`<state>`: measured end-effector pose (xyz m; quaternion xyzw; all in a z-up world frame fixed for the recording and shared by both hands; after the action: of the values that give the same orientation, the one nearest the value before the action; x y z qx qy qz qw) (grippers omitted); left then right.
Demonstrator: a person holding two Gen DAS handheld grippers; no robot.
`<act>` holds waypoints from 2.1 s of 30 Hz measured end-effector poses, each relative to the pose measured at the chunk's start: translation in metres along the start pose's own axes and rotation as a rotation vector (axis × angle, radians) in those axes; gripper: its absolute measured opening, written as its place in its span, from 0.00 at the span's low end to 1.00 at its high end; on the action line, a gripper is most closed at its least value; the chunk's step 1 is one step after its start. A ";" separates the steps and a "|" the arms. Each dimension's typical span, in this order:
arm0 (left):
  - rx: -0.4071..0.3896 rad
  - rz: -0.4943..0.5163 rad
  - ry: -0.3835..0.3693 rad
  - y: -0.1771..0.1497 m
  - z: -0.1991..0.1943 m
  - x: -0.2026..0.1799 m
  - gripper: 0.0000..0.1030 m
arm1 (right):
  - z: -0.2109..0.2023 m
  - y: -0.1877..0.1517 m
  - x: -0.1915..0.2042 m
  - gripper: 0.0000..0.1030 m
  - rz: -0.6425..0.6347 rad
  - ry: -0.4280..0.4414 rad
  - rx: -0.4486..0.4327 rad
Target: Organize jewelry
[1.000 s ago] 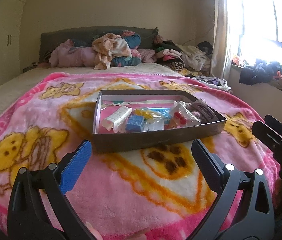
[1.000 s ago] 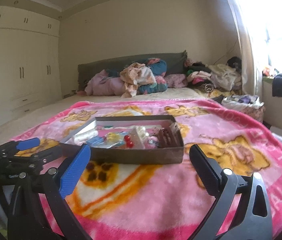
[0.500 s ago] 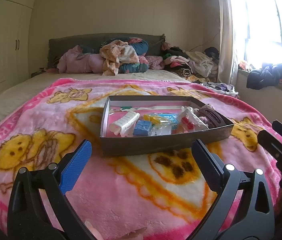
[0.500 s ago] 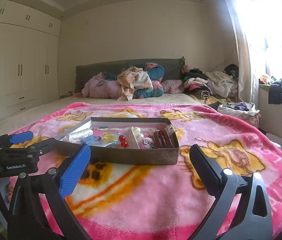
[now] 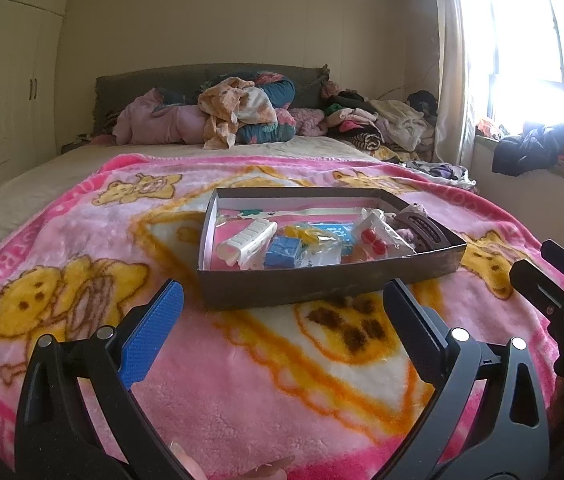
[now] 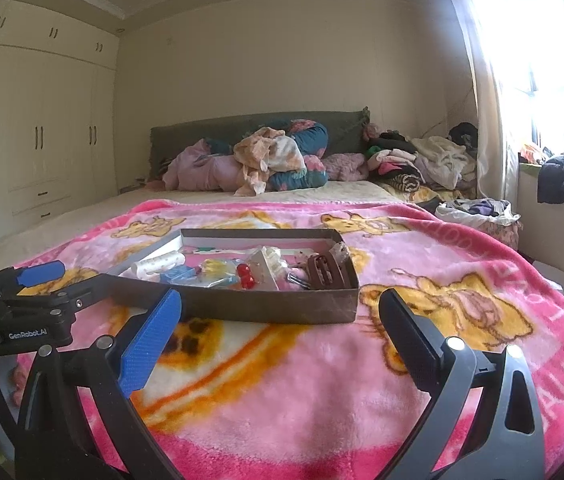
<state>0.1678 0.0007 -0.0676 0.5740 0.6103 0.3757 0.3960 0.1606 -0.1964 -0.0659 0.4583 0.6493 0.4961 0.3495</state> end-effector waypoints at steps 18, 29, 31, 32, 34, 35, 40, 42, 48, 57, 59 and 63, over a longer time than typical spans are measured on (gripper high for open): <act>0.005 0.000 -0.007 -0.004 -0.001 -0.003 0.89 | -0.002 0.000 0.002 0.94 0.000 -0.001 -0.001; 0.006 0.000 -0.007 -0.004 -0.002 -0.003 0.89 | -0.002 0.000 0.002 0.94 0.000 -0.001 -0.001; 0.007 -0.002 -0.008 -0.004 -0.002 -0.003 0.89 | -0.002 0.000 0.002 0.94 0.000 -0.001 0.000; 0.006 0.000 -0.006 -0.004 -0.002 -0.003 0.89 | -0.002 0.000 0.002 0.94 0.000 -0.002 -0.001; 0.007 -0.001 -0.007 -0.004 -0.001 -0.003 0.89 | -0.002 0.000 0.002 0.94 0.000 -0.001 -0.001; 0.009 -0.003 -0.008 -0.005 -0.002 -0.003 0.89 | -0.002 0.000 0.003 0.94 0.001 -0.002 0.000; 0.008 -0.002 -0.009 -0.004 -0.001 -0.003 0.89 | -0.002 0.000 0.002 0.94 -0.001 0.000 0.000; 0.005 -0.003 -0.006 -0.004 -0.002 -0.003 0.89 | -0.002 0.000 0.003 0.94 -0.001 -0.001 0.000; 0.007 -0.002 -0.006 -0.004 -0.001 -0.002 0.89 | -0.002 0.000 0.002 0.94 0.000 -0.001 0.000; 0.010 -0.003 -0.005 -0.004 -0.001 -0.002 0.89 | -0.002 0.000 0.002 0.94 -0.002 -0.001 0.001; 0.011 -0.004 -0.003 -0.006 -0.001 -0.001 0.89 | -0.002 0.001 0.002 0.94 -0.001 0.000 -0.001; 0.015 -0.007 -0.005 -0.007 -0.001 0.002 0.89 | -0.002 0.000 0.002 0.94 0.001 -0.001 0.001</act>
<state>0.1644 0.0024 -0.0734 0.5759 0.6142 0.3684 0.3942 0.1583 -0.1950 -0.0651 0.4590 0.6494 0.4956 0.3494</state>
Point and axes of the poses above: each gripper's, at about its wrist camera, not at the fingertips, and z roughly the way its jaws point, x to its left, y to its top, the point moved 9 cm from there along z, roughly the way its jaws point
